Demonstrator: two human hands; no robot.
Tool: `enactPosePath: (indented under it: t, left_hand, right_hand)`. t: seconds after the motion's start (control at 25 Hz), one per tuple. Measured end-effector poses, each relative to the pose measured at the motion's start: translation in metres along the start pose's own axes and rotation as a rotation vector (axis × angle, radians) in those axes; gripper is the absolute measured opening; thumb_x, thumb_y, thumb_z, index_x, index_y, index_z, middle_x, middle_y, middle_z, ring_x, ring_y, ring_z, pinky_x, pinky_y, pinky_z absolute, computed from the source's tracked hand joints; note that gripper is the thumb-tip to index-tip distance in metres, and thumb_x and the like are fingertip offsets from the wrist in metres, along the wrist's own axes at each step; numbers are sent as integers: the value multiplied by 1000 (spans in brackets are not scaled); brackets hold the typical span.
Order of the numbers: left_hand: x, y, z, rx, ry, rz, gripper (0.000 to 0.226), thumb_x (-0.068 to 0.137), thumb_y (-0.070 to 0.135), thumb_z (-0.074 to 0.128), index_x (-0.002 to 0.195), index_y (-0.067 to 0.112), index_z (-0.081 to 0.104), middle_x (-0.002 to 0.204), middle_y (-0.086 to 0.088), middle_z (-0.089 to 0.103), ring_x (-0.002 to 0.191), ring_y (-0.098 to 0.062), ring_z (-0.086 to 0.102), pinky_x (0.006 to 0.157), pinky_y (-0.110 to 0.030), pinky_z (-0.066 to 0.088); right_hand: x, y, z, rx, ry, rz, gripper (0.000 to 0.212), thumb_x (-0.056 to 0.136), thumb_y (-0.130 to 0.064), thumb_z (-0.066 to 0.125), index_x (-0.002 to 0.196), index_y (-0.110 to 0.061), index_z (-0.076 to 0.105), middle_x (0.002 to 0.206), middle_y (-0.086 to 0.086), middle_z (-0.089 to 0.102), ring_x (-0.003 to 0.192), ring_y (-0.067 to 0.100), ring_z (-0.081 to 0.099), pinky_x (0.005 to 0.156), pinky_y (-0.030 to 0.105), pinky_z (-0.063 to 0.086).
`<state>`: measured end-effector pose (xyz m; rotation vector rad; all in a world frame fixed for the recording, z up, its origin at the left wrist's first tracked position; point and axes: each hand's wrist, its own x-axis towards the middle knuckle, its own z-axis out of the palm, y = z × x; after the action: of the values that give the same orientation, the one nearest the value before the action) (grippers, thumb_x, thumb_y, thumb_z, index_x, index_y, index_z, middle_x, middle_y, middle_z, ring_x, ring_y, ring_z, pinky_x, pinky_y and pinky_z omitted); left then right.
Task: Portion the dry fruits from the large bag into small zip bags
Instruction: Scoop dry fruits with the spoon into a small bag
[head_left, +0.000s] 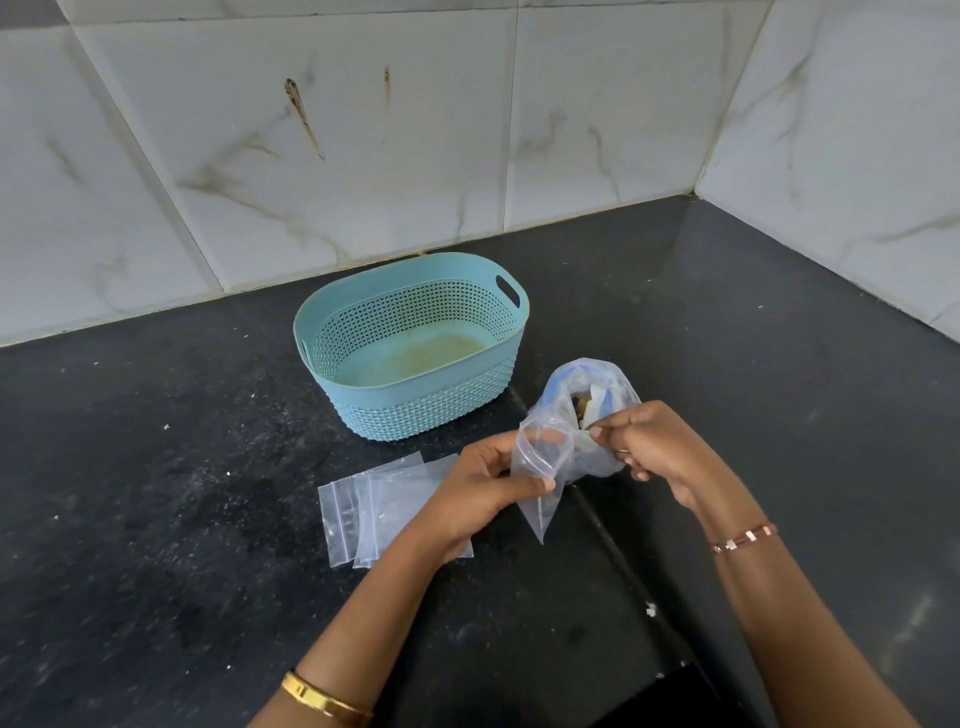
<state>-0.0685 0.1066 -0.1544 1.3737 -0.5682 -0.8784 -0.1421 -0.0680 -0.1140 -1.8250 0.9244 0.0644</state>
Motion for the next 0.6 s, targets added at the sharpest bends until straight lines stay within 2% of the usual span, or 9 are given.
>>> enactPosePath:
  t: [0.08,0.2,0.32,0.48,0.6]
  left_hand:
    - [0,0,1,24,8,-2,32,78,-6,64,104,13,66,106,-8,69,101,-18,63,94,-29,49]
    - [1,-2,1,46,55,1,30,78,-5,65,102,12,67,108,-10,69,104,-23,63,98,-37,47]
    - [0,-3,2,55,82,10,30,78,-5,65,99,16,67,109,-9,69,107,-25,62,98,-39,48]
    - [-3,0,-1,92,99,46,34,79,-5,65,98,23,65,102,0,69,102,-16,63,94,-31,49]
    - [-4,3,-3,128,108,66,36,79,-5,64,106,20,62,100,5,68,94,-4,63,88,-19,50]
  right_hand:
    - [1,1,0,55,-1,20,11,87,-10,59,89,-9,69,46,0,41,47,12,32,47,23,29]
    - [3,7,3,288,12,155,15,87,-10,58,101,-3,60,35,-5,38,32,7,27,43,22,28]
    - [3,9,3,402,47,167,15,89,-11,55,99,-3,62,38,-4,33,31,6,23,42,22,25]
    - [0,11,-2,424,54,117,16,90,-11,55,83,-4,68,40,-4,31,32,6,21,41,22,24]
    - [-2,12,-4,427,45,109,15,90,-11,56,87,-4,68,38,-5,32,32,6,21,38,21,25]
